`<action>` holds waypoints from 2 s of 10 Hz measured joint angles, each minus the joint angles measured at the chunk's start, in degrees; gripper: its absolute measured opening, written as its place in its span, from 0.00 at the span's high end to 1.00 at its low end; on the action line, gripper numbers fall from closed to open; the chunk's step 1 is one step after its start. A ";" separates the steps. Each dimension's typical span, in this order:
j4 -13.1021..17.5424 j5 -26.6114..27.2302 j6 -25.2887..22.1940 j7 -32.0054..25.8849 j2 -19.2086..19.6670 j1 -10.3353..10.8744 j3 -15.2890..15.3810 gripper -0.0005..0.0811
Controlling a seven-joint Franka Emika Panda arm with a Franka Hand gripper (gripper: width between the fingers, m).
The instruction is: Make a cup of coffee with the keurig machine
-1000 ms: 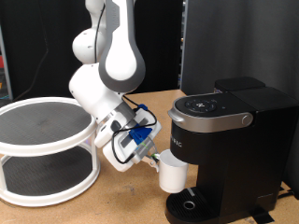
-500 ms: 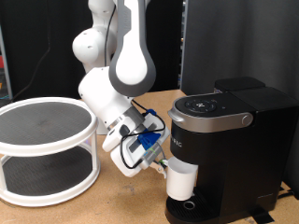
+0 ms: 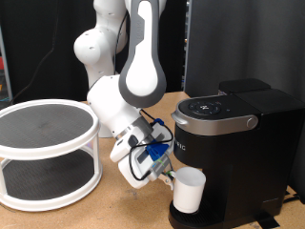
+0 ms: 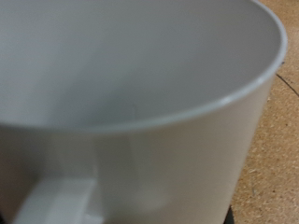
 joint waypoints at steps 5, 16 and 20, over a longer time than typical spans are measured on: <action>0.31 3.05 -3.66 -1.45 3.74 -0.04 0.61 0.86; -7.75 -18.01 -1.77 8.81 -10.19 -0.60 -6.46 0.01; -10.82 -25.43 1.28 11.38 -18.21 -1.78 -7.84 0.01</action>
